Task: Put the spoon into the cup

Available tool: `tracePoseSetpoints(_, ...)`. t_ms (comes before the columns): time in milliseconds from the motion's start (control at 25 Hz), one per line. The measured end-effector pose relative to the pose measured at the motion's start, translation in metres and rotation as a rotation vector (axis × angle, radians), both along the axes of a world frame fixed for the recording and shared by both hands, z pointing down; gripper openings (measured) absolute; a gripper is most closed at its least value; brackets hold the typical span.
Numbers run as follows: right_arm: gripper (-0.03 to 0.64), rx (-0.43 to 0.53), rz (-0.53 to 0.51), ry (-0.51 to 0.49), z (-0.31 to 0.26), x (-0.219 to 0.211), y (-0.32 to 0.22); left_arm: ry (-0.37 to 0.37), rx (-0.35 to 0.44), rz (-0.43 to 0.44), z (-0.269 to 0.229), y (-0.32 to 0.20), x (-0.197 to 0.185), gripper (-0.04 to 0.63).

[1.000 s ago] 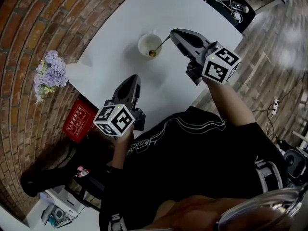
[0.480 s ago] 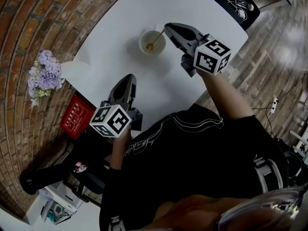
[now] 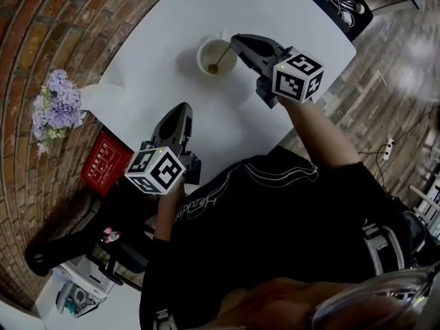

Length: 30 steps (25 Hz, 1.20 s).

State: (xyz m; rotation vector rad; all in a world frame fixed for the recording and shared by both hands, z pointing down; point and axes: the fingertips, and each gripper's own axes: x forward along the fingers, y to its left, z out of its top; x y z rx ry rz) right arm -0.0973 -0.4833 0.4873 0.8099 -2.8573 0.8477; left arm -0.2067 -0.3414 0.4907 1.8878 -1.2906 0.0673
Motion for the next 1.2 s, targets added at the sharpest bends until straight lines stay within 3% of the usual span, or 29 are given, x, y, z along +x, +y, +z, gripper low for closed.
tracePoseSetpoints(320, 0.000, -0.026, -0.017, 0.004, 0.011, -0.002, 0.000, -0.001, -0.009, 0.000, 0.004, 0.001, -0.001, 0.003)
tracePoseSetpoints(1120, 0.003, -0.082, 0.074, 0.017, 0.034, 0.013, -0.015, 0.004, -0.016, -0.002, 0.010, 0.005, -0.003, 0.003)
tracePoseSetpoints(1200, 0.056, -0.087, 0.092, 0.012, 0.032, 0.017, -0.014, 0.001, -0.010, -0.004, 0.006, 0.008, -0.004, 0.003)
